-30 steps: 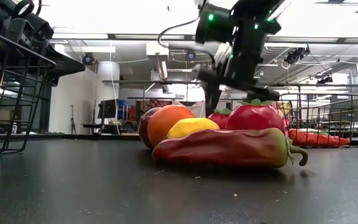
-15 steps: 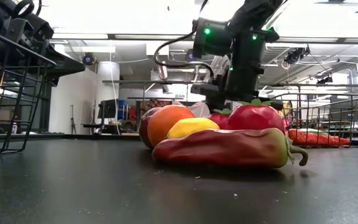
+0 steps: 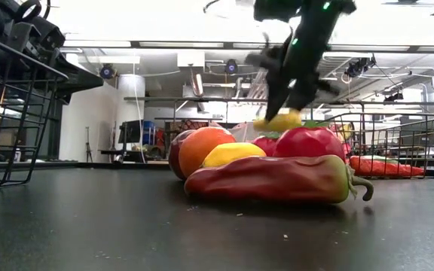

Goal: Sort produce into baskets
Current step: Put the corn into the right wire basket

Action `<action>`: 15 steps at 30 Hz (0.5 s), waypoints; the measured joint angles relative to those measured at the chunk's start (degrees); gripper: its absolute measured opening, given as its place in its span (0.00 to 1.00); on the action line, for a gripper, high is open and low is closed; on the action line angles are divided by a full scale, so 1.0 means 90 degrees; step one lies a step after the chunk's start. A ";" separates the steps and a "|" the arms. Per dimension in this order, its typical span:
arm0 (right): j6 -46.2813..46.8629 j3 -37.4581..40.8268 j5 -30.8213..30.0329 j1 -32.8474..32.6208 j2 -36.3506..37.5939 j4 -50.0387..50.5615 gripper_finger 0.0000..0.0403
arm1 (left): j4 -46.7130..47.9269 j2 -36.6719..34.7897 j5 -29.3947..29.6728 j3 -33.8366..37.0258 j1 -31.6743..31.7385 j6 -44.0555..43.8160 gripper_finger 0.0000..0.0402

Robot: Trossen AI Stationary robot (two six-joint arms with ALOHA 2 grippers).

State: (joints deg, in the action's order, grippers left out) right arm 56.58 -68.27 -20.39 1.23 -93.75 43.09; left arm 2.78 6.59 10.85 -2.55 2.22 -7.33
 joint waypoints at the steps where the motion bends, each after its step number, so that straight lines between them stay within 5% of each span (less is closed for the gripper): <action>1: -0.0015 0.0000 -0.0204 0.0027 0.0229 0.0194 0.31 | -0.0002 0.0000 0.0000 0.0000 0.0000 0.0000 0.00; 9: 0.0850 -0.0002 -0.1899 0.0300 0.1794 0.2875 0.31 | 0.0000 0.0000 0.0000 0.0002 0.0000 0.0000 0.00; 15: 0.1598 0.0061 -0.2379 0.0913 0.2226 0.4318 0.31 | -0.0001 0.0000 0.0000 0.0002 0.0000 0.0000 0.00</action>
State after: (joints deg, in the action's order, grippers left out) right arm 70.96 -67.72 -41.81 9.44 -73.72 81.95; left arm 2.77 6.59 10.85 -2.52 2.22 -7.33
